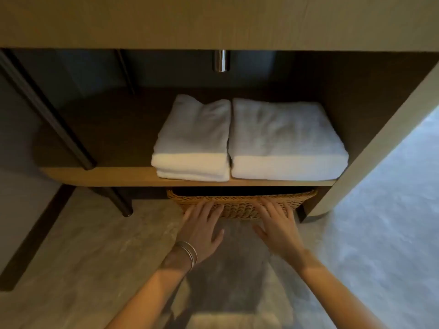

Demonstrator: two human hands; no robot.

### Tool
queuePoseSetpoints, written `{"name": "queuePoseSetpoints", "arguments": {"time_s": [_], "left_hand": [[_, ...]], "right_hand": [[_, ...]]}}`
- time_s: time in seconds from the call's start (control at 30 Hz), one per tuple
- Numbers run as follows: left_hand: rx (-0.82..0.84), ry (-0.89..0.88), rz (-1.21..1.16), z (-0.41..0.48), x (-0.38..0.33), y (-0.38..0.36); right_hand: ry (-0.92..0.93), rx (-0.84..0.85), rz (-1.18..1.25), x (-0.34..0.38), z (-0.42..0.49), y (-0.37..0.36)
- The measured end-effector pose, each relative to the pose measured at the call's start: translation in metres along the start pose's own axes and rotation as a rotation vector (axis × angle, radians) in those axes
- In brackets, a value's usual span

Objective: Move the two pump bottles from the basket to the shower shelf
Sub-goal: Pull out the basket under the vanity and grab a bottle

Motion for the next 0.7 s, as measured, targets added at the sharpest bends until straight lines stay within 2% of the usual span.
{"name": "queuePoseSetpoints", "arguments": {"time_s": [0.27,0.43,0.7], "left_hand": [[0.072,0.036,-0.012,0.03,0.004,-0.01],[0.117,0.063,-0.041,0.036,0.007,-0.031],[0.045,0.018,-0.039,0.023,0.005,-0.042]], "right_hand": [[0.012,0.119,-0.068,-0.006,0.03,-0.033],[0.003,0.095,-0.07,-0.006,0.034,-0.048],[-0.007,0.015,-0.055,0.001,0.021,-0.053]]}}
Point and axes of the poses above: each hand's wrist, its own z-axis towards the middle knuckle, its own y-axis out of the back of the hand, x = y × z, the point moved 3 cm from there along z, towards the middle knuckle, and after that the axes turned 9 degrees about -z, right-handed, at the moved point
